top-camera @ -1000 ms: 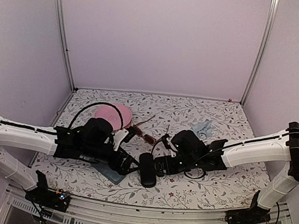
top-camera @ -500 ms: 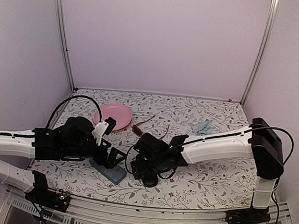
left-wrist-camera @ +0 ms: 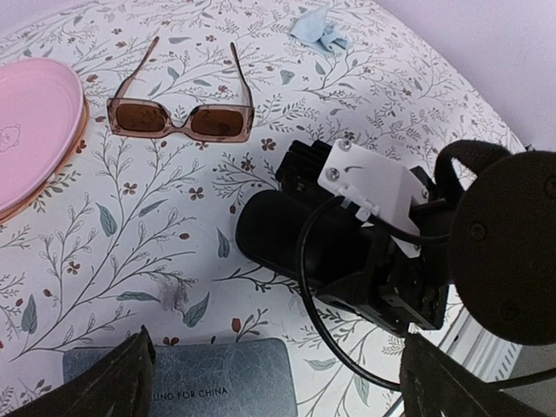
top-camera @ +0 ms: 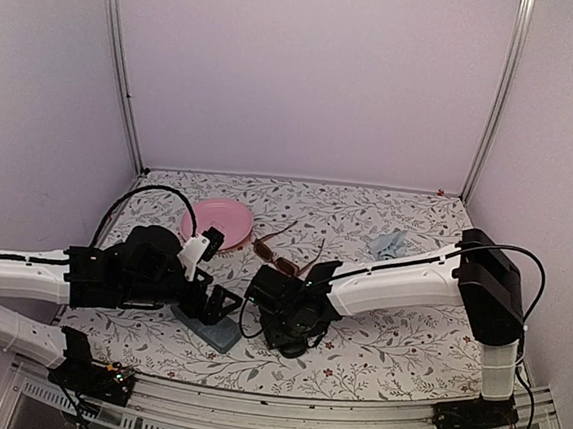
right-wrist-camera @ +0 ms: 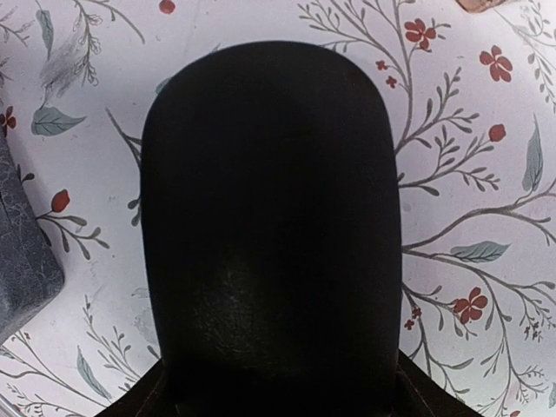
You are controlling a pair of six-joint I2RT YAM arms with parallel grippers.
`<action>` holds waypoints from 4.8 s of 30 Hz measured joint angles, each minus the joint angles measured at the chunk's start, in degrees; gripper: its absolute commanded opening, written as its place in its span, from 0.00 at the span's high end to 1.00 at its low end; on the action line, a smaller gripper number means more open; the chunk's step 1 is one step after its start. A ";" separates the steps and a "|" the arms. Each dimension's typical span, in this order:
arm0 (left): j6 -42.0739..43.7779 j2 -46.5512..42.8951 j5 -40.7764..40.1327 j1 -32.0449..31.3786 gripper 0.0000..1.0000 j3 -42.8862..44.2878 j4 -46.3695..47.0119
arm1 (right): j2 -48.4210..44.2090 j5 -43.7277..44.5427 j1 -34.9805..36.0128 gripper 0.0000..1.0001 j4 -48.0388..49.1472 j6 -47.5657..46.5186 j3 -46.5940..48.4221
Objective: Organize the sunglasses
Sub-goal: Pick up the sunglasses case from the center of the board, then pass from the right arm to the left, then open the sunglasses case.
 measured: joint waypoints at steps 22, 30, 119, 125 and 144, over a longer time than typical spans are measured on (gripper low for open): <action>3.32 0.96 21.03 12.09 0.01 -4.33 18.69 | -32.37 -14.53 -7.52 0.53 18.84 -17.44 -23.41; 7.61 2.49 35.12 12.22 0.01 -5.95 31.74 | -34.69 -27.41 -7.48 0.53 28.76 -26.27 -24.55; 16.15 13.99 58.90 11.98 1.00 -2.45 31.36 | -29.14 -55.45 -11.39 0.53 50.88 -22.51 -34.34; 17.18 13.99 60.59 11.80 1.00 -2.60 32.50 | -29.57 -60.35 -13.11 0.50 59.74 -16.00 -38.12; 21.14 10.10 59.06 10.14 1.00 -7.13 36.52 | -30.75 -64.70 -15.91 0.33 71.95 2.29 -41.57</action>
